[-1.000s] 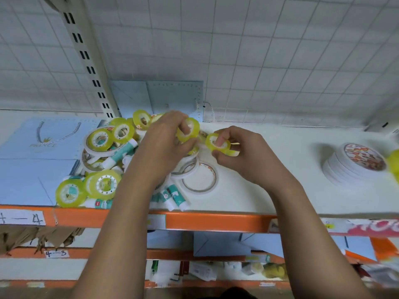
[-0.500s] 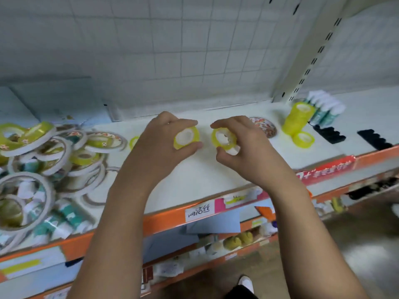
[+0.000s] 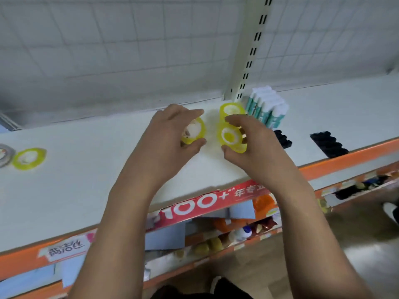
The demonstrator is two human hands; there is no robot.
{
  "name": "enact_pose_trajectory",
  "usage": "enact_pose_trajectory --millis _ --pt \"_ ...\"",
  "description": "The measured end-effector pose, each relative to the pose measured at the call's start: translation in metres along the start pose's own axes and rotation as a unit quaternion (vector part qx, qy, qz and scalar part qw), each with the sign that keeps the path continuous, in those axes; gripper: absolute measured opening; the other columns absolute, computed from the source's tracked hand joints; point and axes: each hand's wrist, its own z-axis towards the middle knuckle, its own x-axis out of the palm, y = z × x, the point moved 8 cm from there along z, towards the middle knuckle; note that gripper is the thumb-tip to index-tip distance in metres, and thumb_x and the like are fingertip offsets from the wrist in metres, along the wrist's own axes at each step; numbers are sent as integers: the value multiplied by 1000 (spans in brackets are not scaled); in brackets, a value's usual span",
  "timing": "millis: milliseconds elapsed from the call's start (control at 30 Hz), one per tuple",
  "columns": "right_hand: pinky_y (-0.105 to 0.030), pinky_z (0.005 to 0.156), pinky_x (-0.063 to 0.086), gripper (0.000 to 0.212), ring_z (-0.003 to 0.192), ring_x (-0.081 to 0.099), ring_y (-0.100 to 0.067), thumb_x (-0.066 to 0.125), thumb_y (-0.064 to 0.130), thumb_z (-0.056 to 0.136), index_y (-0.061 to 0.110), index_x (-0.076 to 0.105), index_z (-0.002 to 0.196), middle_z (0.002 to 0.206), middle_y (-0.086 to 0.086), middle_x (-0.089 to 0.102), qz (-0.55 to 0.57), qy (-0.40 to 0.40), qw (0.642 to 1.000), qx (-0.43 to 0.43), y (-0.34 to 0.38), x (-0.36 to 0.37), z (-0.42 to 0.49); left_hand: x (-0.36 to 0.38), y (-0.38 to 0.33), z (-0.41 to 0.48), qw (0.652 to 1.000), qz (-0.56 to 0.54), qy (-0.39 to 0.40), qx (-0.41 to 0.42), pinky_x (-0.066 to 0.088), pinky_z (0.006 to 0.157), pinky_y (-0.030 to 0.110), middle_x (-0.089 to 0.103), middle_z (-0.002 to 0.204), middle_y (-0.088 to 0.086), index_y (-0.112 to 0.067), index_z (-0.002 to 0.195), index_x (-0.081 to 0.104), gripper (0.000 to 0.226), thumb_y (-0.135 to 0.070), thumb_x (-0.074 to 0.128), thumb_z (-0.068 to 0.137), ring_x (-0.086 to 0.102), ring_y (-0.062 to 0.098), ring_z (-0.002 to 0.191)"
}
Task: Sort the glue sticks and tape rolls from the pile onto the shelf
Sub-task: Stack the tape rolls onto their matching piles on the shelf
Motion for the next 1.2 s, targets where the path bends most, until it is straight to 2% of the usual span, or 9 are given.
enact_pose_trajectory --millis 67,200,333,500,700,800,933,1100,1200 --pt "-32 93 48 54 109 54 -13 73 21 81 17 52 130 126 1 56 7 11 1000 8 -25 -1 3 17 -8 8 1000 4 2 -17 43 98 30 55 124 -2 -19 129 58 50 -32 73 83 52 19 112" --pt "-32 93 48 52 110 55 -16 74 21 82 16 51 129 127 0 55 18 46 999 3 -54 6 10 41 -20 16 999 -4 -2 -40 48 94 39 57 118 2 -14 124 61 48 -28 76 81 56 21 107" --pt "-28 85 45 49 106 54 -17 74 25 82 17 50 124 121 0 56 20 54 998 -6 -69 13 12 58 -22 21 998 5 -1 -68 50 92 38 56 117 4 -14 125 61 50 -27 77 79 57 21 105" --pt "-39 90 45 56 110 52 -23 76 30 80 16 47 126 122 0 57 17 61 998 -13 -76 19 15 73 -19 24 995 15 -5 -102 49 87 38 60 111 6 -10 118 61 51 -28 81 75 59 23 98" --pt "-34 89 50 65 108 56 -11 80 30 75 23 44 129 124 5 54 79 103 991 20 -90 24 16 89 -21 32 989 9 -19 -150 45 73 31 62 96 0 -14 97 61 40 -36 83 70 57 18 86" --pt "-34 84 51 56 97 57 -10 79 27 75 23 52 124 113 5 59 81 114 990 25 -96 24 15 100 -24 34 986 14 -21 -164 42 68 30 60 90 -3 -15 92 61 41 -39 84 68 56 18 82" --pt "-26 78 48 45 89 56 -7 76 23 77 20 59 118 104 5 61 89 105 990 8 -94 23 16 112 -26 34 985 15 -18 -170 34 64 26 61 91 1 -13 92 59 48 -41 85 64 55 19 83" --pt "-26 77 50 43 88 56 -8 77 23 78 18 61 117 105 3 60 88 108 990 -1 -94 21 17 109 -22 29 985 -51 -24 -163 49 76 36 65 102 1 -13 109 56 63 -37 89 60 60 19 89" --pt "-23 72 45 40 89 53 -10 79 31 77 19 64 112 103 3 58 55 125 991 -3 -95 19 18 105 -17 24 985 -43 -14 -168 52 78 35 67 106 1 -14 120 58 68 -34 88 63 61 14 86"
